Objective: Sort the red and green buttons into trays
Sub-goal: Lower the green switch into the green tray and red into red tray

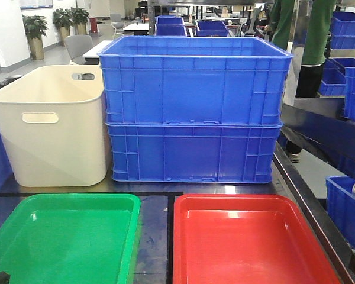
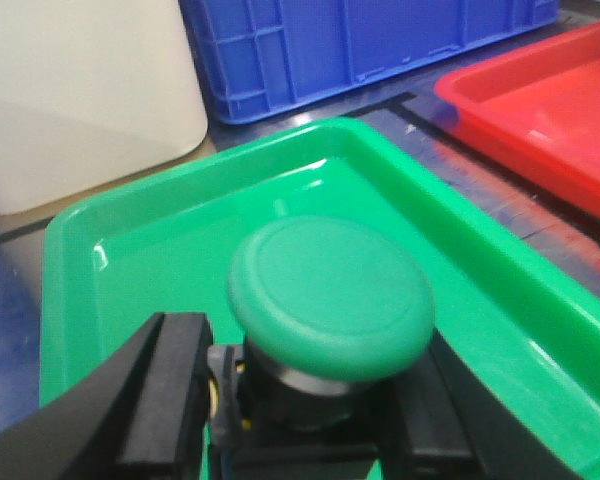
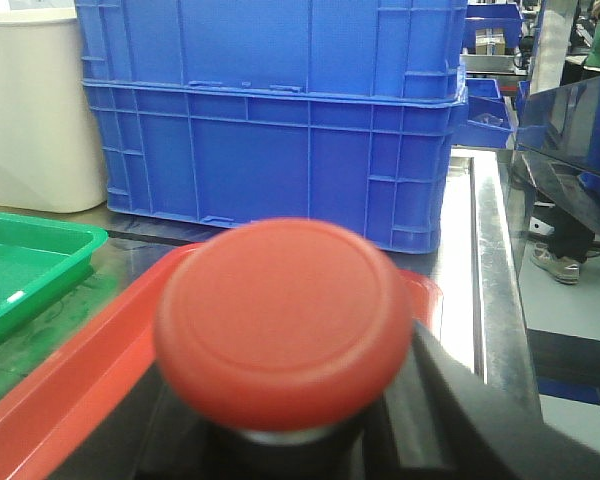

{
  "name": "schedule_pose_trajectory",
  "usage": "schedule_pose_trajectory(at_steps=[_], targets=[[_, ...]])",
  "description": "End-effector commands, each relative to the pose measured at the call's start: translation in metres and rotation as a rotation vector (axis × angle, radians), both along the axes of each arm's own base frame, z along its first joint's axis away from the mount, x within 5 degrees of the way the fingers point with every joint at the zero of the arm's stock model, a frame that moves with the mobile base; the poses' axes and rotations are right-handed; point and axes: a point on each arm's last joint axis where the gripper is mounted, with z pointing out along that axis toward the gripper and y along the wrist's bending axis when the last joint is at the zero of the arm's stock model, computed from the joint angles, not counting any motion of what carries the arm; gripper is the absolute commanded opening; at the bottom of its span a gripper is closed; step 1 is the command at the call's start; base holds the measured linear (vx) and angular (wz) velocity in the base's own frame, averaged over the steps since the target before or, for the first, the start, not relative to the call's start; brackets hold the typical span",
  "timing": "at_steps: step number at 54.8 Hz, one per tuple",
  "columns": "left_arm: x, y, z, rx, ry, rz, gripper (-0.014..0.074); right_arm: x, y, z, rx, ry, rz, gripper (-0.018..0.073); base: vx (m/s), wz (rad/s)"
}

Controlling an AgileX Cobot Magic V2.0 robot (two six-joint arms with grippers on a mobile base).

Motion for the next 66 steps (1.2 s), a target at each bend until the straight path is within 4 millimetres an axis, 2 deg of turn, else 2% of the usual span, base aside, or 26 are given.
schedule_pose_trajectory(at_steps=[1,33,46,54,62,66], targets=[[0.004,0.001,0.009,-0.016,-0.023,0.025,0.0000,0.001,-0.002,0.011,-0.019,-0.038,-0.018,-0.0008,0.00,0.00],[0.005,0.001,0.008,-0.016,-0.020,0.025,0.0000,0.001,-0.004,0.012,-0.020,-0.043,-0.048,-0.0008,0.00,0.00],[0.004,0.001,0.008,-0.016,-0.019,0.018,0.0000,0.002,0.001,0.010,-0.008,-0.020,0.009,-0.0008,0.00,0.00],[0.011,0.003,0.004,-0.030,0.006,0.055,0.0000,0.021,0.003,-0.001,0.024,0.078,0.009,-0.0008,0.00,0.00],[0.026,0.004,0.001,-0.104,0.055,0.085,0.0000,0.054,0.011,-0.002,-0.017,0.159,0.081,-0.0008,0.00,0.00],[0.036,0.002,0.007,-0.118,0.052,0.072,0.0000,0.073,0.017,-0.001,-0.055,0.178,0.150,-0.0008,0.00,0.00]])
